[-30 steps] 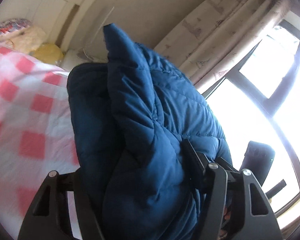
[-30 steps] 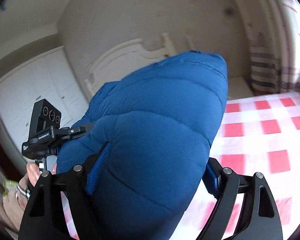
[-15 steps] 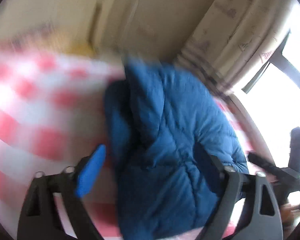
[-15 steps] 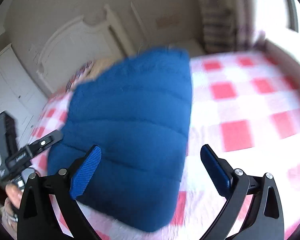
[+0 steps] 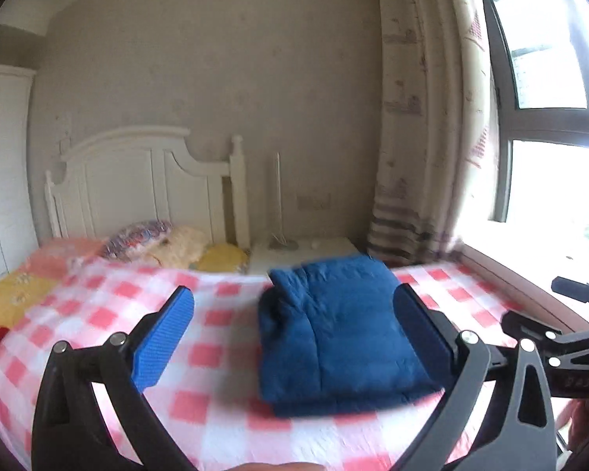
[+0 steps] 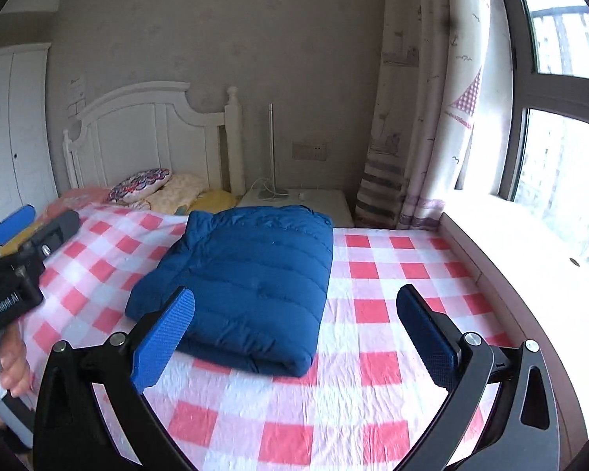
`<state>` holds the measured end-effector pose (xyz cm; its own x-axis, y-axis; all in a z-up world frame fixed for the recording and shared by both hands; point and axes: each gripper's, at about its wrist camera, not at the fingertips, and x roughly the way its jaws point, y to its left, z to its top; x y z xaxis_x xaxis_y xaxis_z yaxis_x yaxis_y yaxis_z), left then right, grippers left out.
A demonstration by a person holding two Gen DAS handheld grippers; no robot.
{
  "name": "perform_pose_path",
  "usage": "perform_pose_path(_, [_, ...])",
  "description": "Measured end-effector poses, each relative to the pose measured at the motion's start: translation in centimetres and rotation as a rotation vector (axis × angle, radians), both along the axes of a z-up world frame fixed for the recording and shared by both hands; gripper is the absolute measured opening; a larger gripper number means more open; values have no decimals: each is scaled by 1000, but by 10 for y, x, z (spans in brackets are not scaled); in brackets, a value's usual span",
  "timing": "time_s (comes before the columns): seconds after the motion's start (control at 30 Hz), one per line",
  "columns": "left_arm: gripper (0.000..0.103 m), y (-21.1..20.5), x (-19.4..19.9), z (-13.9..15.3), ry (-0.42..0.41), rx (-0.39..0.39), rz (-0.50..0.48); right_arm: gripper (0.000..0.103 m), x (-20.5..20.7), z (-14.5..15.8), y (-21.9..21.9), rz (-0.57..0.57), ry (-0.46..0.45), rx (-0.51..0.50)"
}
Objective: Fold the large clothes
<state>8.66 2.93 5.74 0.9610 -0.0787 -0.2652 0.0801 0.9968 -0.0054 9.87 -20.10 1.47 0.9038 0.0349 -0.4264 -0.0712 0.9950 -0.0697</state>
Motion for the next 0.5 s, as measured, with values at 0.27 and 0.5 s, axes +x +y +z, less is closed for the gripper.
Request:
perform_pose_path(0.27, [101,-5,-9,-28,28,52,27,99,-4,-18,33,29,-6,-57])
perform_pose_path(0.5, [101,7,-5,-33,58,18,50,99,-4,-23,41,38,0,-76])
